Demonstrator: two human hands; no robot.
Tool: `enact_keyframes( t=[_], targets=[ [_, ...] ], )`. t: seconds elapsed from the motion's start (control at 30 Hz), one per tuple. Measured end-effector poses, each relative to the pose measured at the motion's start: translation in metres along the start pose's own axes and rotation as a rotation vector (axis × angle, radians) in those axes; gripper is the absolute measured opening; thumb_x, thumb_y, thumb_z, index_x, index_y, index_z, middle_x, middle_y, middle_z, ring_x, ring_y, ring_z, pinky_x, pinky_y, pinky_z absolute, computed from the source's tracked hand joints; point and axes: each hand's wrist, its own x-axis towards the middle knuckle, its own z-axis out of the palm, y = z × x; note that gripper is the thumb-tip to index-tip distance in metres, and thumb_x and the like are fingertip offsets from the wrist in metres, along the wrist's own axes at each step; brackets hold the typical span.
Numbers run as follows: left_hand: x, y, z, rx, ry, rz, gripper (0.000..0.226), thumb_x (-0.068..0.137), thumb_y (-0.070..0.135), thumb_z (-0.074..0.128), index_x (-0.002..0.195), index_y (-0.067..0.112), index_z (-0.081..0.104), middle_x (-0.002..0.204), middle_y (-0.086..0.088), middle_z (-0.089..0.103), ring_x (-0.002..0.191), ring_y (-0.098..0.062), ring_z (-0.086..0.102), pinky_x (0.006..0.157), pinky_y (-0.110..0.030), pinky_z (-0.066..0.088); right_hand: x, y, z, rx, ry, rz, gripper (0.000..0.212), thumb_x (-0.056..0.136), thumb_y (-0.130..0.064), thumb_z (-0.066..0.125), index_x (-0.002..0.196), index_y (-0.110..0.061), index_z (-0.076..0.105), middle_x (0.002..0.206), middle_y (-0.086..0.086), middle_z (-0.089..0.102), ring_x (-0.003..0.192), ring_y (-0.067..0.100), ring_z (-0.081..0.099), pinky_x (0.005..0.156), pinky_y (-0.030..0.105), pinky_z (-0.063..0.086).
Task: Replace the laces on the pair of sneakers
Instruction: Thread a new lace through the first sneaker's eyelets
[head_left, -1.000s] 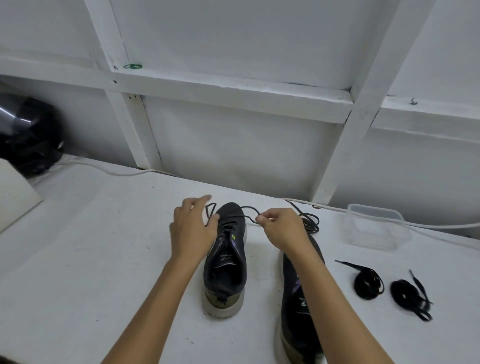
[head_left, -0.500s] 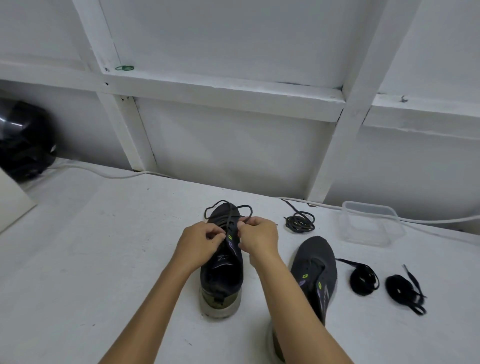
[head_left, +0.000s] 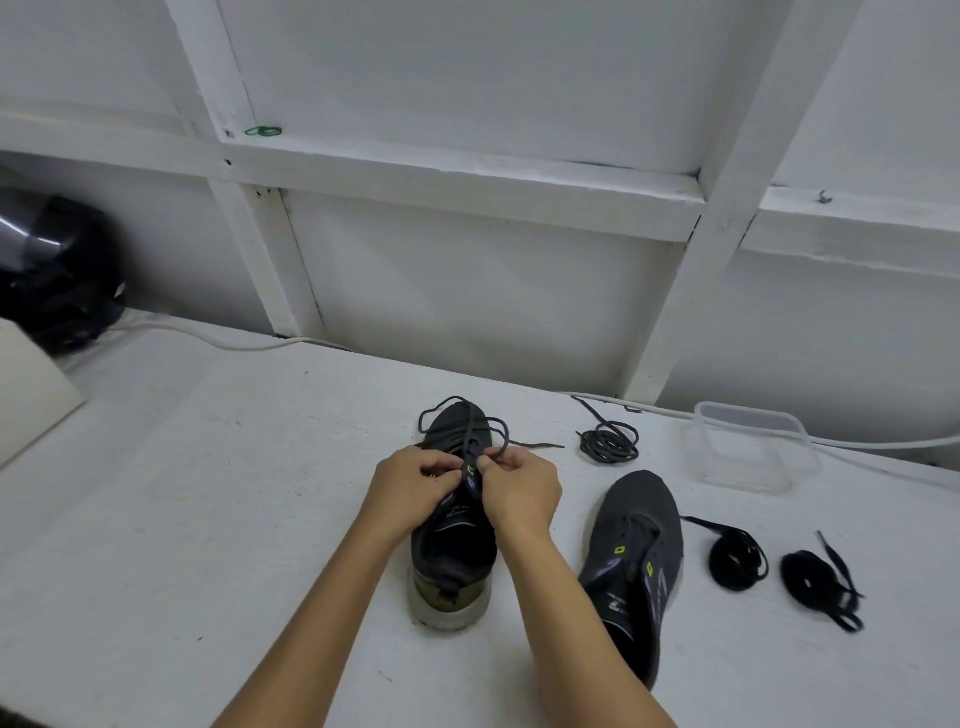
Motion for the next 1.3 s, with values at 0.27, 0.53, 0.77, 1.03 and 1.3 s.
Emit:
enact_keyframes(
  t=[0.27, 0.53, 0.77, 1.03, 1.3],
  targets=[
    [-0.002, -0.001, 0.002, -0.007, 0.025, -0.008, 0.019, 0.087, 0.028, 0.073, 0.105, 0.031, 0.079, 0.089, 0.026, 0.066, 0.080, 0.015, 0.058, 0.066, 0.003, 0.039, -0.001, 0.000, -0.001, -0.035, -0.014, -0.021, 0.011, 0.087, -0.023, 0.075, 0.079, -0.029, 0.074, 0.072, -0.014, 0.071, 0.078, 0.004, 0.066, 0.059, 0.014, 0.039],
    [-0.002, 0.002, 0.000, 0.035, -0.020, -0.006, 0.019, 0.090, 0.030, 0.070, 0.108, 0.029, 0.078, 0.093, 0.020, 0.062, 0.094, -0.004, 0.062, 0.082, -0.018, 0.044, 0.005, 0.001, -0.006, -0.126, -0.210, -0.024, 0.010, 0.090, -0.025, 0.073, 0.083, -0.022, 0.079, 0.088, -0.004, 0.076, 0.092, 0.017, 0.070, 0.085, 0.032, 0.057],
    [-0.002, 0.010, 0.003, 0.083, -0.006, 0.021, 0.009, 0.095, 0.024, 0.063, 0.098, 0.024, 0.071, 0.102, 0.007, 0.063, 0.089, -0.004, 0.061, 0.078, -0.022, 0.047, 0.005, 0.001, -0.014, -0.011, -0.298, 0.075, 0.021, 0.090, -0.023, 0.062, 0.070, -0.018, 0.063, 0.071, 0.000, 0.064, 0.067, 0.015, 0.055, 0.065, 0.029, 0.047],
    [-0.005, 0.011, -0.007, -0.145, 0.077, -0.126, 0.012, 0.100, 0.028, 0.056, 0.094, 0.025, 0.065, 0.093, 0.006, 0.071, 0.081, -0.004, 0.071, 0.072, -0.025, 0.054, -0.010, -0.005, -0.015, 0.015, -0.292, 0.096, 0.019, 0.091, -0.029, 0.055, 0.075, -0.019, 0.058, 0.072, -0.004, 0.061, 0.068, 0.016, 0.057, 0.065, 0.031, 0.048],
    [-0.001, 0.011, -0.030, -0.344, -0.070, -0.191, 0.013, 0.099, 0.027, 0.059, 0.096, 0.018, 0.068, 0.097, 0.005, 0.074, 0.083, -0.004, 0.074, 0.071, -0.029, 0.051, -0.037, 0.001, -0.017, -0.401, -0.363, -0.174, 0.035, 0.077, -0.054, 0.075, 0.094, -0.024, 0.069, 0.093, -0.005, 0.070, 0.087, 0.015, 0.067, 0.072, 0.031, 0.057]
  ],
)
